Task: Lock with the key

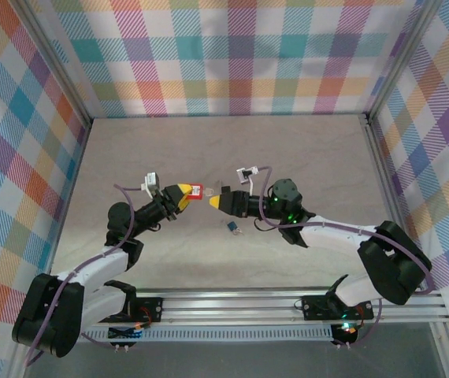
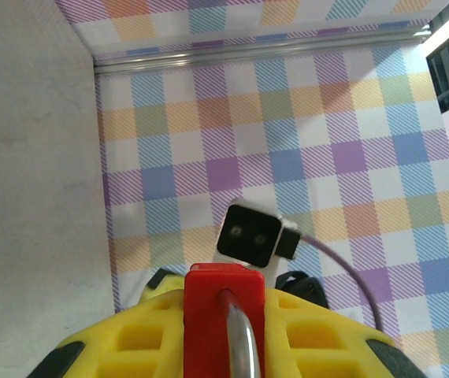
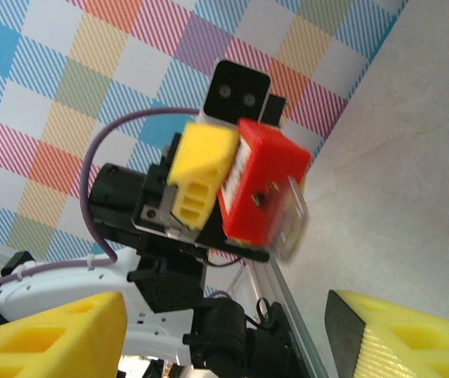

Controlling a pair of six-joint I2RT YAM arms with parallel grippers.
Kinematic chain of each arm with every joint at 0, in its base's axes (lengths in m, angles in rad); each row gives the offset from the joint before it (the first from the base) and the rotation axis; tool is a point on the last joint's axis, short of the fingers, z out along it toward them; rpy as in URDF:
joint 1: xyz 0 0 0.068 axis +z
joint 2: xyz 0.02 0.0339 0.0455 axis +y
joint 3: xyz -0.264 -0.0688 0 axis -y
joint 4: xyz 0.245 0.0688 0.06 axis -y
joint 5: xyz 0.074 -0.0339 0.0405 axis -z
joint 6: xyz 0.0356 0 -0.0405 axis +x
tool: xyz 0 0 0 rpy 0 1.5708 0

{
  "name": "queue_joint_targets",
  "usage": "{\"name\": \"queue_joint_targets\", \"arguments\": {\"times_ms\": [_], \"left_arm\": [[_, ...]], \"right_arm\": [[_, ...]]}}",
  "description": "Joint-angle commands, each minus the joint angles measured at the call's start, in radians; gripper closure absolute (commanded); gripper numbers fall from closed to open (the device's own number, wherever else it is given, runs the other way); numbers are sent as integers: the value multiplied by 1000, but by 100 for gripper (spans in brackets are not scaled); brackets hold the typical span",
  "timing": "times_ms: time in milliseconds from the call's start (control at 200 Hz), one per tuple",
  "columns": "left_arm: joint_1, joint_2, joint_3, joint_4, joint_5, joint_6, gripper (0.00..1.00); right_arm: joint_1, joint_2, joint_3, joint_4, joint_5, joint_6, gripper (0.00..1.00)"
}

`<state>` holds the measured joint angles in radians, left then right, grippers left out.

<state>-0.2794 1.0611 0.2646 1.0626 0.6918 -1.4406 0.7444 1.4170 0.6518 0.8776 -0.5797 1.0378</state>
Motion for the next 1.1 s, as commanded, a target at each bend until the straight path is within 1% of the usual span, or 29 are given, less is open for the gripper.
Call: {"name": "queue_joint_targets", "arguments": {"times_ms": [0,65,135,220,300,480,605,825,1010,1070,1095], "left_arm": [[-7,-40,25,-14,21,26,100],[-10,-48,29,-27,29,29,100],[-12,-52,27,-30,31,26,100],[-18,-52,22,-29,26,22,100],[-24,-56,21,-26,22,20,100],[-32,-67,15,-37,14,25,100],[-35,-67,13,-43,11,31,100],[-37,-68,8,-48,6,35,100],[-37,-64,12,-55,2,42,100],[-37,-59,13,-54,1,42,100],[-37,-57,13,-52,2,42,100]], "right_arm": [[-7,0,49,-74,10,-56,31],[-8,7,64,-95,13,-74,30],[-9,28,83,-87,-6,-70,32],[-8,61,104,-49,-40,-44,34],[-8,86,106,2,-47,-19,37],[-8,118,117,68,-79,12,54],[-8,115,114,80,-72,10,56],[-7,102,117,72,-74,12,64],[-4,85,112,72,-73,17,76],[-4,82,113,67,-71,14,79],[-4,82,113,63,-70,11,82]]}}
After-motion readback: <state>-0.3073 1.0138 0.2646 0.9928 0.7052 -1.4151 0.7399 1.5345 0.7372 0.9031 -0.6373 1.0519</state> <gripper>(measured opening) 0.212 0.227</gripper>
